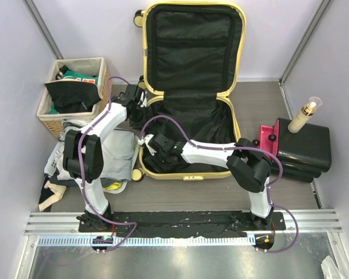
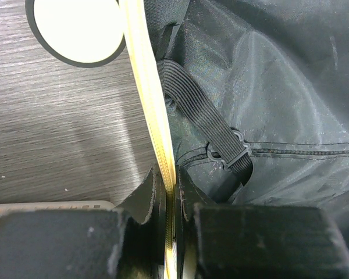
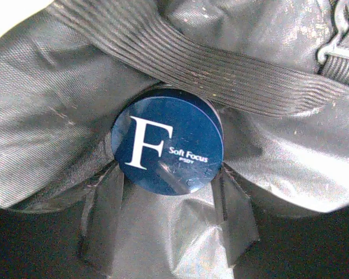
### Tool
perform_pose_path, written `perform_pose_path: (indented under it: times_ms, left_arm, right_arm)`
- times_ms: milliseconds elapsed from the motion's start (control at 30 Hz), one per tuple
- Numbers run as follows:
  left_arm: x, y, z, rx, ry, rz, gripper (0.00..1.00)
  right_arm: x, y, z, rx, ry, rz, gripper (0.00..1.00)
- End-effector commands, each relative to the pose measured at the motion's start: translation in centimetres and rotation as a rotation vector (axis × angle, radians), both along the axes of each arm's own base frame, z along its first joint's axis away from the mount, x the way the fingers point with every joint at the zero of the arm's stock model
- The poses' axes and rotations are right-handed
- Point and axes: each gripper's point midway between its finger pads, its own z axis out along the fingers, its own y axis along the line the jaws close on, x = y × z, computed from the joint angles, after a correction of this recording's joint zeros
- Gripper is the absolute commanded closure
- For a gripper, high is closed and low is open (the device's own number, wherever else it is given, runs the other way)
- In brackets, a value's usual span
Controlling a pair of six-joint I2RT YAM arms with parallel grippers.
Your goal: Open, take out, and arrange the luggage
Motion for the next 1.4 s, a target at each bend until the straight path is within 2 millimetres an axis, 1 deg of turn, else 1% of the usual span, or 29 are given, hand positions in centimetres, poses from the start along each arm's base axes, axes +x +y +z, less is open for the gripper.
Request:
perform_pose_path:
  times_ms: [0, 33, 67, 167, 200, 267, 300, 433, 500, 533, 600, 700, 733, 767, 800, 833, 867, 900, 933, 1000, 1033, 1067, 1100, 1133, 1167, 1233, 1267, 1300, 1367]
  left_arm:
    - [-2.5, -2.2, 0.4, -0.098, 0.061, -0.075, 1.00]
    - [-2.5, -2.2, 0.4, -0.099, 0.059, -0.076, 1.00]
    - [-2.5, -2.2, 0.5, -0.099, 0.056, -0.074, 1.00]
    - [-2.3, -2.3, 0.7, -0.100, 0.049, -0.075, 1.00]
    - [-2.3, -2.3, 0.8, -0.099, 0.048, -0.076, 1.00]
    - [-2.2, -2.2, 0.9, -0.097, 0.044, -0.072, 1.00]
    - [-2.1, -2.2, 0.9, -0.093, 0.041, -0.074, 1.00]
    - [-2.1, -2.1, 0.8, -0.084, 0.040, -0.076, 1.00]
    - [-2.2, -1.8, 0.9, -0.074, 0.037, -0.073, 1.00]
    - [-2.2, -1.8, 1.0, -0.069, 0.030, -0.083, 1.00]
    - [-2.1, -1.3, 1.2, -0.048, 0.016, -0.093, 1.00]
    - [-2.0, -1.0, 1.5, -0.024, -0.002, -0.110, 1.00]
    - [-1.9, -0.9, 1.7, -0.024, -0.010, -0.109, 1.00]
    - [-1.8, -1.1, 1.6, -0.033, -0.016, -0.104, 1.00]
    - [-1.8, -1.3, 1.6, -0.044, -0.021, -0.100, 1.00]
    - [-2.0, -1.4, 1.4, -0.057, -0.020, -0.097, 1.00]
    - [-1.5, -1.8, 1.5, -0.076, -0.043, -0.087, 1.00]
    - [-1.5, -1.8, 1.2, -0.083, -0.045, -0.082, 1.00]
    - [-1.7, -1.8, 0.8, -0.087, -0.041, -0.079, 1.00]
    - [-1.4, -2.0, 0.5, -0.100, -0.050, -0.066, 1.00]
    - [-1.6, -2.3, 0.2, -0.114, -0.044, -0.072, 1.00]
    - [-1.6, -2.4, 0.2, -0.119, -0.043, -0.076, 1.00]
    - [-1.7, -2.4, -0.1, -0.123, -0.037, -0.077, 1.00]
    - [-1.8, -2.5, -0.2, -0.126, -0.035, -0.082, 1.00]
    - [-1.9, -2.5, -0.1, -0.127, -0.040, -0.089, 1.00]
    - [-1.8, -2.6, 0.1, -0.131, -0.055, -0.098, 1.00]
    - [-1.8, -2.5, 0.2, -0.129, -0.068, -0.102, 1.00]
    - [-1.8, -2.4, 0.1, -0.124, -0.074, -0.110, 1.00]
    - [-1.7, -2.3, 0.1, -0.117, -0.078, -0.108, 1.00]
  right_arm:
    - [1.4, -0.3, -1.6, -0.068, -0.097, -0.059, 0.59]
    - [1.4, -0.5, -1.3, -0.065, -0.105, -0.062, 0.62]
    - [1.6, -0.4, -0.4, -0.049, -0.121, -0.068, 0.70]
    - [2.7, -1.2, 1.2, -0.046, -0.176, -0.116, 0.74]
    - [3.4, -1.6, 2.7, -0.024, -0.203, -0.148, 0.75]
    - [4.0, -2.2, 4.6, 0.009, -0.222, -0.184, 0.80]
    - [4.7, -2.7, 6.5, 0.052, -0.233, -0.222, 0.81]
    - [5.7, -3.9, 10.5, 0.159, -0.226, -0.271, 0.85]
    - [5.9, -4.5, 11.7, 0.181, -0.229, -0.276, 0.86]
    - [6.2, -5.1, 12.7, 0.193, -0.241, -0.282, 0.86]
    - [6.4, -5.8, 13.6, 0.198, -0.251, -0.292, 0.87]
    - [7.4, -8.1, 15.3, 0.209, -0.285, -0.342, 0.88]
    - [7.5, -8.9, 15.2, 0.204, -0.284, -0.359, 0.89]
    - [8.1, -10.2, 16.1, 0.229, -0.295, -0.395, 0.89]
    - [7.9, -11.0, 15.2, 0.224, -0.276, -0.404, 0.89]
    - [7.8, -11.3, 15.0, 0.234, -0.265, -0.402, 0.86]
    - [8.0, -12.0, 14.7, 0.239, -0.256, -0.392, 0.83]
    - [7.2, -12.0, 13.2, 0.224, -0.220, -0.366, 0.79]
    - [7.0, -12.0, 12.5, 0.216, -0.207, -0.357, 0.67]
    - [6.2, -11.3, 10.4, 0.213, -0.148, -0.320, 0.57]
    - [5.9, -10.8, 9.9, 0.230, -0.117, -0.307, 0.47]
    - [6.1, -10.1, 9.7, 0.255, -0.116, -0.300, 0.44]
    - [5.9, -9.4, 8.4, 0.254, -0.078, -0.305, 0.42]
    - [5.9, -8.9, 8.3, 0.263, -0.075, -0.308, 0.39]
    - [5.9, -7.5, 8.6, 0.279, -0.086, -0.290, 0.38]
    - [6.2, -6.3, 8.0, 0.272, -0.086, -0.314, 0.36]
    - [6.5, -5.3, 8.8, 0.292, -0.093, -0.314, 0.36]
    - [6.5, -4.6, 7.9, 0.276, -0.090, -0.333, 0.35]
    - [7.3, -4.2, 8.0, 0.266, -0.104, -0.381, 0.35]
